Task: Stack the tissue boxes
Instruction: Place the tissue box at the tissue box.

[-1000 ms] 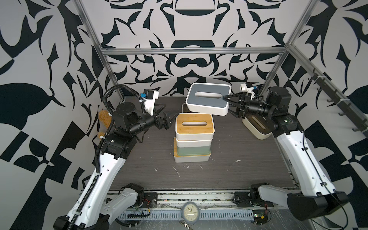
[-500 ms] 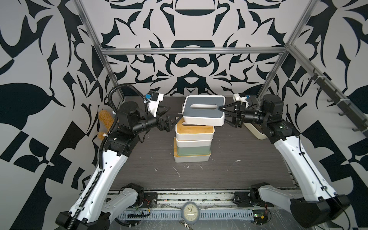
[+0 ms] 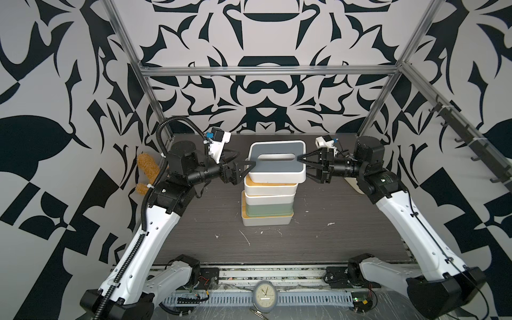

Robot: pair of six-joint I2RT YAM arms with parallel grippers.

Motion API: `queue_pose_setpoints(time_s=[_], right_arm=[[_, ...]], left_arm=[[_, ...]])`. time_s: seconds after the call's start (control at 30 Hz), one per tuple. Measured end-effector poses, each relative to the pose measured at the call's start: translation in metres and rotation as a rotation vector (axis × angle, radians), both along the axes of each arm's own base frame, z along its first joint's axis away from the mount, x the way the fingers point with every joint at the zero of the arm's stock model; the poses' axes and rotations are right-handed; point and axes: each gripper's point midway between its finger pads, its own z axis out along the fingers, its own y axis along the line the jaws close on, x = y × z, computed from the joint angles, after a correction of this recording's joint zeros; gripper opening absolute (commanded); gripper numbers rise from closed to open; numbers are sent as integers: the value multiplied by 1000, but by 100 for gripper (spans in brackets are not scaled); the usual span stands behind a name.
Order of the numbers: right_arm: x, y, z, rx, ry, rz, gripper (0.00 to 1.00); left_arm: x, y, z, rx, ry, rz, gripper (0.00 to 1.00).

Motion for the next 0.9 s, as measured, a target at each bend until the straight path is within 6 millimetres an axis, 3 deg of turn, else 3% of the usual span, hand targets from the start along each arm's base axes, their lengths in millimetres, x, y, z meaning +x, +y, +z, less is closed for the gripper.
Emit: queue_pose_setpoints(time_s=[0.4, 0.67, 0.9], right_arm=[[-3, 7, -2, 12, -16, 27, 19], [-3, 8, -5, 18, -15, 35, 35], [-3, 8, -6, 22, -20, 38, 39]], left_arm=[[2, -3, -6, -1, 28, -15, 99], [3, -5, -14, -1, 62, -20, 99], [2, -5, -13, -7, 66, -27, 99]])
